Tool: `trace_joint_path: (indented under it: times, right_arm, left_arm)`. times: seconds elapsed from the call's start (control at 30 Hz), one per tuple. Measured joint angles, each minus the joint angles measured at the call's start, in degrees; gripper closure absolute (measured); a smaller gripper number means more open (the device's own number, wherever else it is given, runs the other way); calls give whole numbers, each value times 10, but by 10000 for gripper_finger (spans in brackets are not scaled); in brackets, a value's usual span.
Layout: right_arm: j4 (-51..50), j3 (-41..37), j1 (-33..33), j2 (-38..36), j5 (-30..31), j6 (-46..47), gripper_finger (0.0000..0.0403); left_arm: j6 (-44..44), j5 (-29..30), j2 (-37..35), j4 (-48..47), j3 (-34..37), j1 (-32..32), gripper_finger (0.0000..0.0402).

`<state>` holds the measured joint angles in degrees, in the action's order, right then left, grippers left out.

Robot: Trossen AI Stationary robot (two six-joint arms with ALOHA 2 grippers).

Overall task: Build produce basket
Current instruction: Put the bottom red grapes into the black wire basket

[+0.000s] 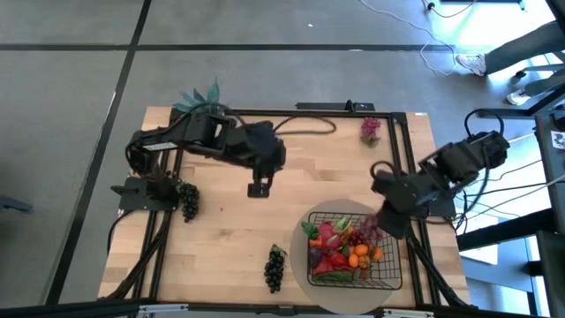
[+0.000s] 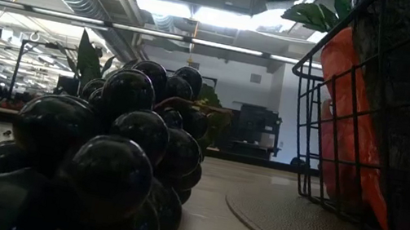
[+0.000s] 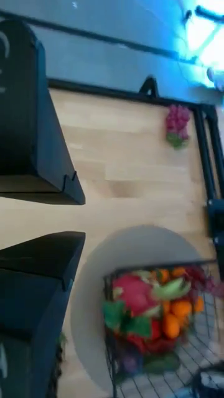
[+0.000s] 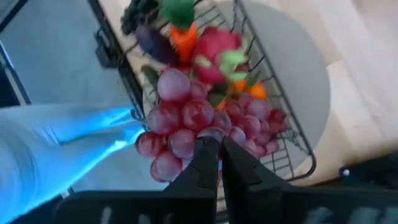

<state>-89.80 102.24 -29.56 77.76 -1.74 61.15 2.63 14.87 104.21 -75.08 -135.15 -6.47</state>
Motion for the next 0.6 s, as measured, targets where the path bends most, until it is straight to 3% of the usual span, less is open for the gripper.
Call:
trace_joint_path:
  times: [0.3,0.6]
  right_arm:
    - [60,-2,-99,0,-25,34,403]
    - [97,-60,-142,1,-46,79,403]
  left_arm:
    - [-79,7,-5,2,2,-59,332]
    - [-104,8,-3,1,2,-101,332]
